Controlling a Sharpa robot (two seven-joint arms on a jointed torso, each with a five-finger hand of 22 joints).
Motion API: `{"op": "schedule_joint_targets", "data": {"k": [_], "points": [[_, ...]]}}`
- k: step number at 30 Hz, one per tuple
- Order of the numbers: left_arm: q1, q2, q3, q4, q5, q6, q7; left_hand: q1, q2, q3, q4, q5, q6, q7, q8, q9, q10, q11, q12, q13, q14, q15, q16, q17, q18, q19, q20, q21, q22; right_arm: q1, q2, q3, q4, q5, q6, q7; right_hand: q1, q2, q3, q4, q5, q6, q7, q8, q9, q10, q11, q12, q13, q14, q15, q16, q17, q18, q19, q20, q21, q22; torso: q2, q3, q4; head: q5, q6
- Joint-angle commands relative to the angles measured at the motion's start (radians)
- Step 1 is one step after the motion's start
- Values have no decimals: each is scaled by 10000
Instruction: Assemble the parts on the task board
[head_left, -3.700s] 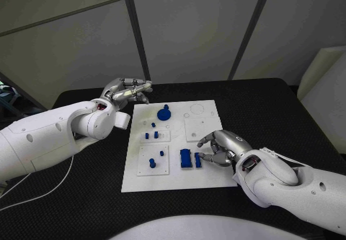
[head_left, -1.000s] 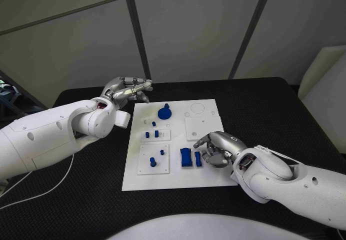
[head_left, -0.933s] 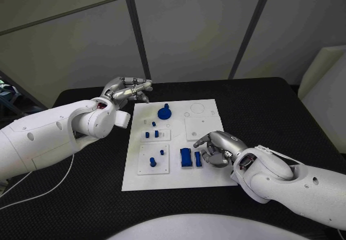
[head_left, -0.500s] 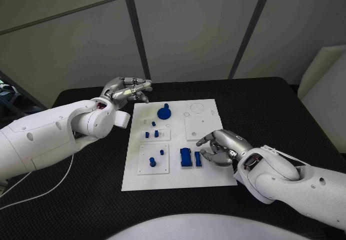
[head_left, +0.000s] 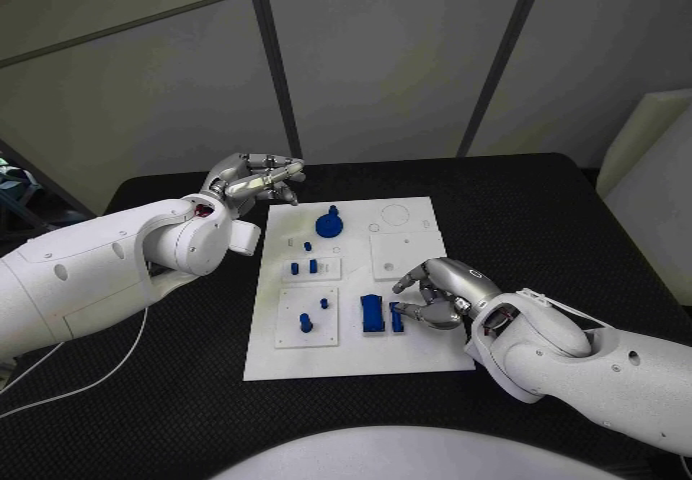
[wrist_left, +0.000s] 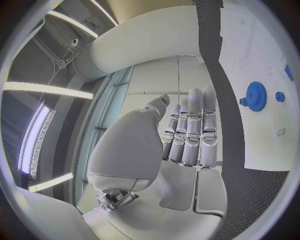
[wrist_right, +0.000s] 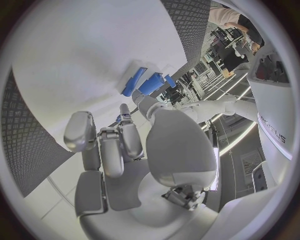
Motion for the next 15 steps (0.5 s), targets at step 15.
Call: {"op": "schedule_joint_targets", "data": {"k": [15], "points": [[12,4,0,11,-37,119,36,39,101,-42,2,6,-54,-16,39,0,-44,-13,67,-10,-63,0,-59,-12,-127,33,6,-67,-12,2,276,-5,-382,-432,234,-504,461,105,-641,-81,-60,473,-159,310,53,28,-198,81,566,976,-168,43,2282,-18,146,-92,-100,-25,-9,7,-12,17,-80]]}}
